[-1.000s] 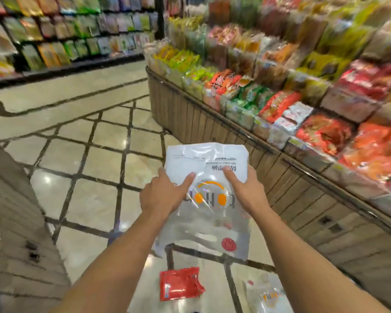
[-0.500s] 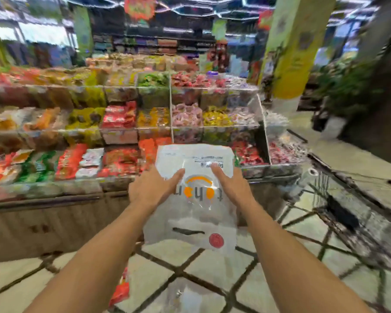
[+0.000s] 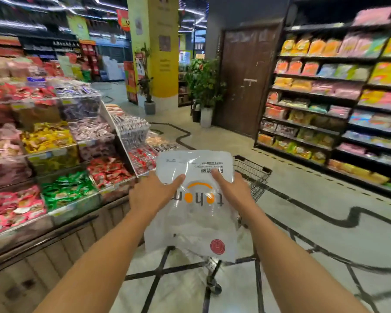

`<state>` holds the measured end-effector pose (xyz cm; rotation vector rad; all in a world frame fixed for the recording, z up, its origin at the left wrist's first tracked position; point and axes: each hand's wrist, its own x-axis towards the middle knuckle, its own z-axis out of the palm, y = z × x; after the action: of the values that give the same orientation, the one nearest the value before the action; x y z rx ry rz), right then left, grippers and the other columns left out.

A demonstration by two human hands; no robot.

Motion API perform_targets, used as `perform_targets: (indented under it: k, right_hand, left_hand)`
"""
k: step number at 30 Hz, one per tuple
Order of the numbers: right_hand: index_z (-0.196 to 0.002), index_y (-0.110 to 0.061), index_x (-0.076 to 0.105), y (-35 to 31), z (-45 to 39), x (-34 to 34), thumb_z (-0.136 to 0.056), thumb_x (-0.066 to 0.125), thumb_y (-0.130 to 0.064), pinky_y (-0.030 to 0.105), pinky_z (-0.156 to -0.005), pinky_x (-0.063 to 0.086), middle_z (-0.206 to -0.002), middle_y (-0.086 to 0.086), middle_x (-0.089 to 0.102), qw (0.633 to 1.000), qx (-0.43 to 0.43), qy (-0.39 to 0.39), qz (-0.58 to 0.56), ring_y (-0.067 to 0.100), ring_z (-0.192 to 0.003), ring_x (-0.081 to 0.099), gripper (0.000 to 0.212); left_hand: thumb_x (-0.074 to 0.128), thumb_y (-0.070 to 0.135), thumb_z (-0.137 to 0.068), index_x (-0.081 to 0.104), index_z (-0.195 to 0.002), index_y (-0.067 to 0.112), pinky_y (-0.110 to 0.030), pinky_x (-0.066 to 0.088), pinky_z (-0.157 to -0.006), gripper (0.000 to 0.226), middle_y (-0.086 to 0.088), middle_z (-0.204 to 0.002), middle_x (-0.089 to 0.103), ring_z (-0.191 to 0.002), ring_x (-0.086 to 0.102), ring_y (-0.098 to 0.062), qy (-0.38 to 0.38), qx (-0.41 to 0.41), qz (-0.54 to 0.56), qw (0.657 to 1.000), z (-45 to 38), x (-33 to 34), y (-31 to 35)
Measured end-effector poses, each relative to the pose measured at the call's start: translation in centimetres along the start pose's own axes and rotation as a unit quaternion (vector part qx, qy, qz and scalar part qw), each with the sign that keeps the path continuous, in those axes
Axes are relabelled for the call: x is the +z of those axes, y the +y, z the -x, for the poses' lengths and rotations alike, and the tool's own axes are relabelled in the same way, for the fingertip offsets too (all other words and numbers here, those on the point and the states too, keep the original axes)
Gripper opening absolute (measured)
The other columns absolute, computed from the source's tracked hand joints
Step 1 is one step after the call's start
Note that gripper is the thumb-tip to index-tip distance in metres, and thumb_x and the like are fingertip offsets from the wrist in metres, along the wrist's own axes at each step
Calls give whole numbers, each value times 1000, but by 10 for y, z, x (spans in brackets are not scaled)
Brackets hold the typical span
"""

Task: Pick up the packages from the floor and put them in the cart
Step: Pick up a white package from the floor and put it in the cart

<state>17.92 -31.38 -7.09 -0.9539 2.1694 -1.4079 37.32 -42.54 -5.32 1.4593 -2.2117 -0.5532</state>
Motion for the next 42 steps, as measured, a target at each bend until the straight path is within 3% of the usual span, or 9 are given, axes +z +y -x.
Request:
perform_targets:
  k: [4,11,18,21,24,28,33,38,42]
  right_hand:
    - [-127,-35,60,51,-57,-78,-92,58,-72,37,-91,45,-117,-7,66,998,26,53,6,23,-118,63,51]
    - [-158,-20,37,116,-190,-181,-72,51,-94,42,-103,45,-156,7,50,990,98,96,46,35,-139,50,114]
    - [-145,-27,53,180,-334,-259,-54,40,-109,39,-90,51,-135,3,68,980,134,135,61,28,-118,65,123]
    - [-152,-21,45,190,-380,-287,-70,49,-98,41,-97,50,-144,9,61,978,149,138,40,33,-127,60,113]
    - [-154,-17,40,209,-431,-309,-87,58,-78,37,-90,43,-145,11,57,978,160,128,30,34,-131,56,92]
    - [-149,-21,45,236,-503,-324,-81,58,-83,38,-94,48,-140,6,62,985,139,101,22,31,-125,60,93]
    - [-151,-17,42,257,-590,-330,-84,60,-80,39,-96,48,-144,10,58,990,136,35,22,33,-128,58,94]
    - [-153,-14,41,264,-667,-317,-87,61,-76,47,-107,47,-149,10,56,992,123,-38,19,35,-133,55,92]
    - [-153,-26,46,271,-712,-274,-67,56,-97,46,-107,48,-144,2,62,989,100,-104,35,30,-128,61,113]
  left_hand:
    - [32,100,-70,60,-130,21,-39,52,-83,103,-10,-117,71,-110,67,-35,-53,53,-10,997,-46,71,87]
    - [32,104,-64,66,-116,19,-39,55,-84,105,-5,-107,74,-99,69,-31,-121,64,44,990,-139,208,206]
    - [26,105,-63,62,-127,21,-35,52,-79,112,-4,-112,72,-100,70,-30,-148,90,10,985,-249,306,327]
    - [29,105,-63,65,-114,22,-36,55,-81,104,0,-99,73,-93,70,-28,-134,96,10,986,-285,337,365]
    - [45,94,-73,62,-114,21,-33,48,-73,86,2,-94,66,-91,65,-26,-135,79,23,988,-314,368,395]
    - [46,92,-75,58,-105,19,-34,51,-75,80,3,-81,59,-86,63,-27,-117,46,20,992,-354,411,424]
    - [38,101,-64,62,-116,17,-45,55,-88,102,-10,-106,69,-101,67,-35,-95,-21,-1,995,-401,448,448]
    - [41,97,-69,61,-122,18,-41,51,-89,97,-9,-115,70,-109,66,-34,-69,-84,-4,994,-442,469,452]
    - [38,96,-72,63,-125,23,-38,46,-80,94,-8,-117,72,-109,67,-34,-58,-141,-22,988,-470,482,424]
